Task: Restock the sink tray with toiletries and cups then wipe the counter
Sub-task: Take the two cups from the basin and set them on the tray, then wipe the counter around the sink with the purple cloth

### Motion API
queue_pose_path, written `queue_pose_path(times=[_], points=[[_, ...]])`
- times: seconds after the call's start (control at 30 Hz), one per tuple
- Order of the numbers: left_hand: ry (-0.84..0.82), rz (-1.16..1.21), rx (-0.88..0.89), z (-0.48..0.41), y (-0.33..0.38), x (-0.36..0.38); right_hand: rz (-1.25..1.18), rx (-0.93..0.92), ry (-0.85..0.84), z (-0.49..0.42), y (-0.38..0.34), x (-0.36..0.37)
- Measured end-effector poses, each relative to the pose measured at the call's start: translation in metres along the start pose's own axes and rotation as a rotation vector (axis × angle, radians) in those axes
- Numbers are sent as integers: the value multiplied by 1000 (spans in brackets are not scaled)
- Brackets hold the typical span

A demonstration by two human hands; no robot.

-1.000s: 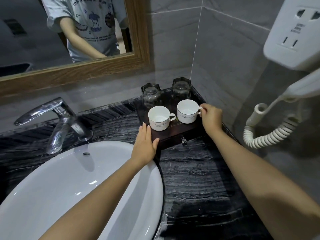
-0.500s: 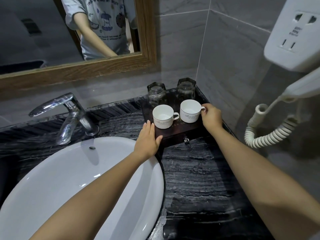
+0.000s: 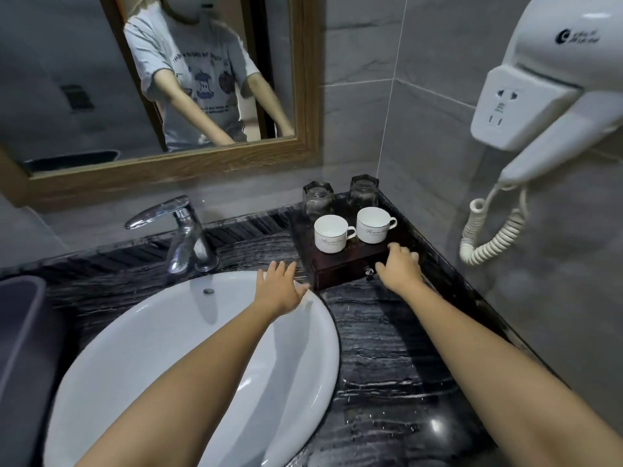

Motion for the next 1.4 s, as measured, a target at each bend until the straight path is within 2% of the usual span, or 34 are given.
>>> queue_pose_path(times=[0.2, 0.3, 0.43, 0.57, 0.67, 0.93, 1.07, 1.17, 1.27, 1.4], points=[[-130, -13, 100, 68, -41, 1, 206, 100, -336, 81, -35, 25], [-213, 52, 168, 108, -65, 4, 289, 44, -516, 127, -64, 38], [-250, 147, 174, 162, -100, 7, 376, -55, -690, 184, -110, 55], [-417, 199, 127, 210, -137, 13, 379, -34, -859, 229, -149, 81], [-491, 293, 100, 245, -169, 15, 417, -111, -972, 256, -183, 107], [-454, 528, -133, 366, -259, 31, 525, -395, -1216, 336, -272, 186], [-420, 398, -205, 425, -292, 55, 508, -546, -1333, 387, -296, 225], [-415, 346, -316, 460, -313, 84, 510, -700, -1329, 423, -303, 250], [-338, 342, -429, 482, -321, 110, 547, -927, -1184, 451, -300, 274], [-167, 393, -491, 486, -311, 139, 535, -978, -1033, 469, -265, 305]])
Point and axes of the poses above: each hand's wrist, its own z-axis away from the middle knuckle, its own x-axis out of the palm, y = z × x, the point moved 3 cm from there along -z, towards the middle knuckle, and after that the axes turned 14 degrees about -z, right-handed, at the moved point
